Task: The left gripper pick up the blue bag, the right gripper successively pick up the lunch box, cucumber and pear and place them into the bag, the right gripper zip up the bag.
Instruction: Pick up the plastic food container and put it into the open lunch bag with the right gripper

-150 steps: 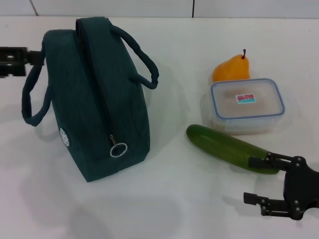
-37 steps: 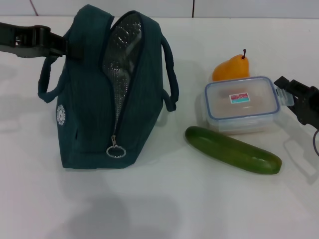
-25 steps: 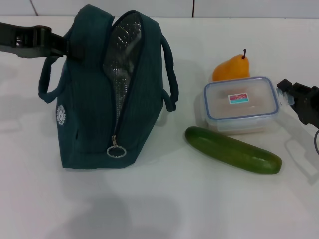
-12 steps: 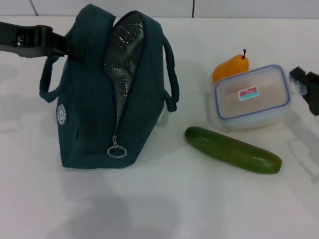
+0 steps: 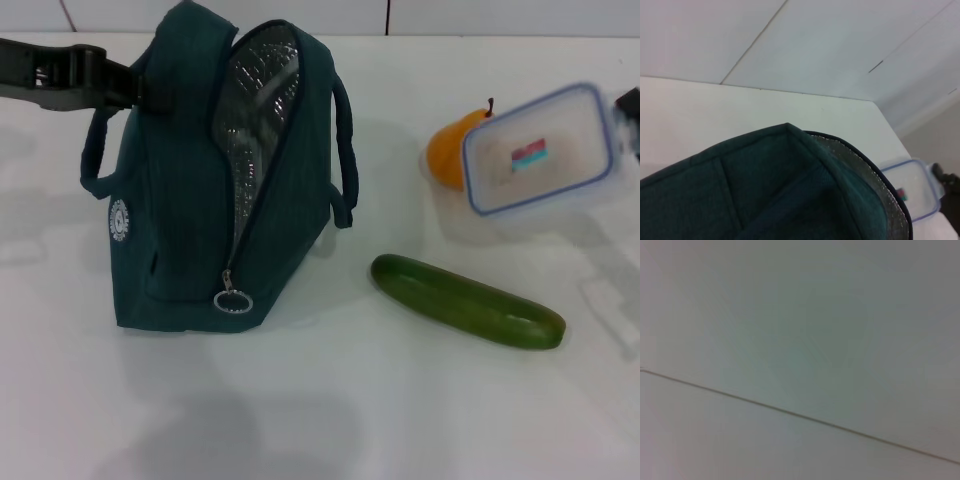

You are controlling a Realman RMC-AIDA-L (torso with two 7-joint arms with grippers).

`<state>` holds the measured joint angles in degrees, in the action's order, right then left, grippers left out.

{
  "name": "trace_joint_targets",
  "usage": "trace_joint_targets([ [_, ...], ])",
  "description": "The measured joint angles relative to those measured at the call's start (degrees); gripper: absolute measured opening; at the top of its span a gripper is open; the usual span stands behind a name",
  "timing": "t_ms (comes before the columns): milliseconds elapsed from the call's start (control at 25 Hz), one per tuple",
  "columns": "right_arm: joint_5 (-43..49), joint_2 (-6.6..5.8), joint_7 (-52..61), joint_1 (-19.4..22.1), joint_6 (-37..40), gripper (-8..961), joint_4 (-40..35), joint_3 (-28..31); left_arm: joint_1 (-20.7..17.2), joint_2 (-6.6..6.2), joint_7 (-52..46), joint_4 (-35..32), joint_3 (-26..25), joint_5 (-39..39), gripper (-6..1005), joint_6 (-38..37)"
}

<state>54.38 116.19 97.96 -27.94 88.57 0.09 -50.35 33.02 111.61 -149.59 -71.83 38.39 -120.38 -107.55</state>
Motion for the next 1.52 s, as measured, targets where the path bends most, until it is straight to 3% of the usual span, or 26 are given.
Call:
trace_joint_targets([
  [200,-3.64,0.0,1.49,-1.52,4.9,119,-0.06,-0.01,0.14,0.16,0.0,0.04,0.01,0.03,51,0.02],
  [480,-5.71,0.0,3.85,-9.12,10.72,126,-0.33,0.46,1.08,0.56,0.0,0.26,0.08,0.07,52,0.06],
  [1040,-5.86,0.0,5.27,-23.67,9.38,141,2.91,0.09,3.49,1.48,1.17,4.43,0.58,-0.02,53,1.04],
  [1240,-3.65,0.0,5.11,-25.55,7.49,146,3.59,-0.09,3.74,1.59,1.34,4.47,0.64,0.69,54,1.56],
  [1520,1.28,0.0,3.64,-25.03,4.77,153,6.28,0.32,3.18,1.85,2.11,4.66,0.25,2.62,55,1.73],
])
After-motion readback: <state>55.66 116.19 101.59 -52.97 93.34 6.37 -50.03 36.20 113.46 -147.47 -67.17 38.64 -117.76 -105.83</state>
